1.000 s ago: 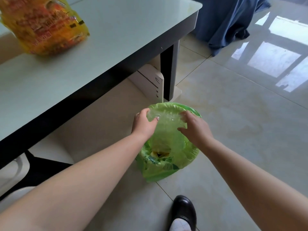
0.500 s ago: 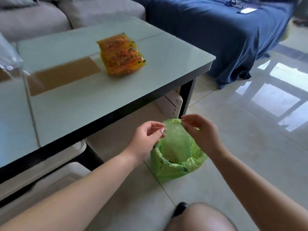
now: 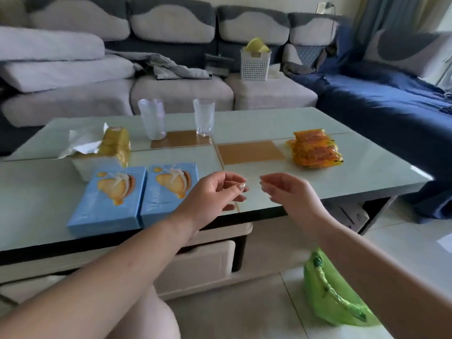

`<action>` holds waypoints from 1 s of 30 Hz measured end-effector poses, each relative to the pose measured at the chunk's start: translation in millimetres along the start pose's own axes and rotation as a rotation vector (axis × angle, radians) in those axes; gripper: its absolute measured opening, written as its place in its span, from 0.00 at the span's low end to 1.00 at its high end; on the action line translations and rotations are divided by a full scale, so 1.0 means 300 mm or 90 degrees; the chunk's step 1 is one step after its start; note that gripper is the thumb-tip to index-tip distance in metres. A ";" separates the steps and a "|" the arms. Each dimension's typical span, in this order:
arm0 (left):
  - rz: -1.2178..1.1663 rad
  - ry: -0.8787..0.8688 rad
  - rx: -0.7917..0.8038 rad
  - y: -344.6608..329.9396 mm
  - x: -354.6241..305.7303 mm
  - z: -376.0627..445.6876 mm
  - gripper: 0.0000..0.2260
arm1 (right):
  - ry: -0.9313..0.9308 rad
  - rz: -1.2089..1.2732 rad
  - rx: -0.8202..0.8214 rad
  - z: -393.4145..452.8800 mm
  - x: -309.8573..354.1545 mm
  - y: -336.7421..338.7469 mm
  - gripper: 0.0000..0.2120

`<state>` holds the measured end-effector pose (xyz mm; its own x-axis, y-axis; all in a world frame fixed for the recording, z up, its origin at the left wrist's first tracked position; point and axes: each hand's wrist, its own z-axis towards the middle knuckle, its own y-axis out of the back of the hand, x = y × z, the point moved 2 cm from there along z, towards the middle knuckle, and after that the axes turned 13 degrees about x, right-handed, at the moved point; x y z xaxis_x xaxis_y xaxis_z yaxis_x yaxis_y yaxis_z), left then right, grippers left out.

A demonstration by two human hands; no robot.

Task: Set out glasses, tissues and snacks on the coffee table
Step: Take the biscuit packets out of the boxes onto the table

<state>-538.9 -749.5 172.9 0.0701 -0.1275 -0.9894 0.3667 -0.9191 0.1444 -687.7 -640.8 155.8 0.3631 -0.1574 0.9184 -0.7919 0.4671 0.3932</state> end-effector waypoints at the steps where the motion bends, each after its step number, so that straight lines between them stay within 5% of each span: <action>1: 0.016 -0.004 -0.020 0.058 0.001 -0.023 0.04 | -0.007 0.002 0.022 0.022 0.019 -0.045 0.07; 7: 0.338 0.018 -0.141 0.347 0.093 -0.095 0.04 | -0.077 -0.006 0.113 0.144 0.067 -0.244 0.11; 12: 0.790 0.284 -0.046 0.435 0.196 -0.102 0.40 | -0.165 -0.124 0.173 0.229 0.053 -0.355 0.27; 21: 0.827 0.393 -0.039 0.429 0.217 -0.051 0.39 | -0.172 -0.258 0.199 0.313 0.013 -0.464 0.18; 25: 0.767 0.365 -0.044 0.404 0.208 -0.001 0.37 | -0.140 -0.055 0.176 0.297 0.016 -0.430 0.11; 30: 0.713 0.225 -0.079 0.322 0.157 0.106 0.34 | -0.147 0.401 0.089 0.255 -0.021 -0.298 0.19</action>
<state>-529.7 -856.3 139.6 0.6559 -0.7110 -0.2534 0.0241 -0.3158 0.9485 -656.7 -748.3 118.3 -0.2888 -0.0809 0.9540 -0.8797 0.4157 -0.2310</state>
